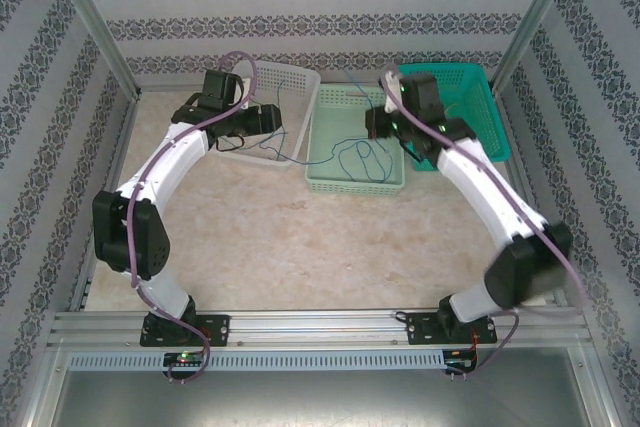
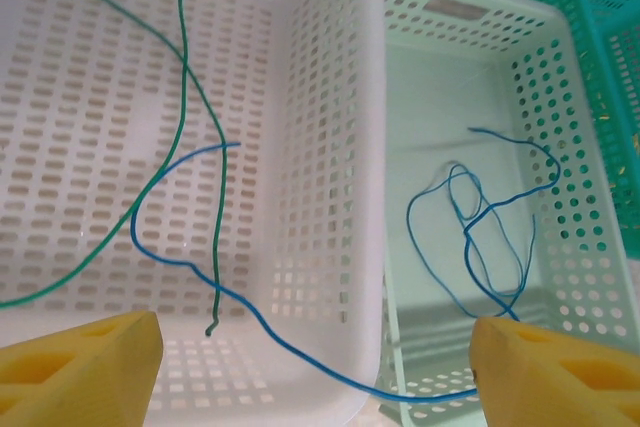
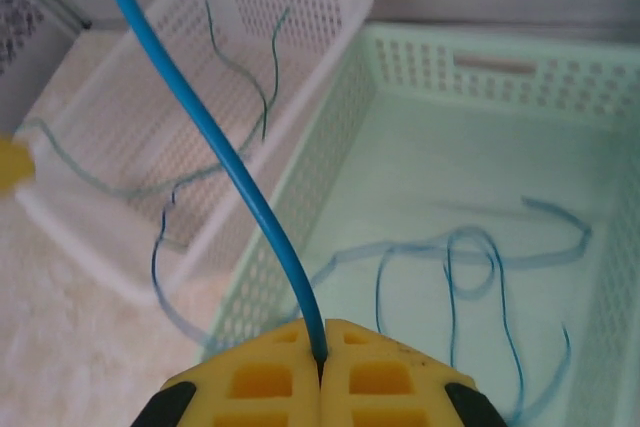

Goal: Untangle the cables

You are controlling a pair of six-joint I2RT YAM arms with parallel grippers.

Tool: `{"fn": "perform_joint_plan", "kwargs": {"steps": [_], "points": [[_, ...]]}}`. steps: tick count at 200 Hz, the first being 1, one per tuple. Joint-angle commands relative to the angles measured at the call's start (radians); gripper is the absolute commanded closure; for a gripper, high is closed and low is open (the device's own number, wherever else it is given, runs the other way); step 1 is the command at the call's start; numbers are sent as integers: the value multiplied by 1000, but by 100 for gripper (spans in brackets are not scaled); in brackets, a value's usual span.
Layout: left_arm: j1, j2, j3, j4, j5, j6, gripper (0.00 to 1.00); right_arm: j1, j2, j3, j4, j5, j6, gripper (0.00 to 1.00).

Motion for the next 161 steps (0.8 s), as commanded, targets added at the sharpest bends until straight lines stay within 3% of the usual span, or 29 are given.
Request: {"fn": "perform_joint_plan", "kwargs": {"steps": [1,29,77,85,99,103,111,117,134,161], "points": [[7,20,-10,-48,-16,-38,19,-33,206,169,-125,-86,42,100],[9,21,-14,-48,-28,-34,19,-54,391,259,-165,-114,105,100],[12,50,8,-47,-17,-35,19,-59,520,281,-245,-95,132,100],[12,55,9,-47,-13,-37,19,-61,540,296,-260,-88,136,87],[12,61,8,-47,-8,-40,19,-67,568,325,-284,-80,145,81],[12,61,8,-46,-8,-41,19,-69,574,335,-291,-79,146,75],[13,60,7,-47,-7,-39,18,-70,578,349,-300,-79,145,52],[13,59,7,-50,-8,-39,18,-68,570,353,-296,-80,140,44],[13,54,7,-60,-19,-32,18,-57,510,329,-268,-55,133,34],[12,44,0,-55,-30,-29,17,-38,393,286,-250,-55,154,32]]}}
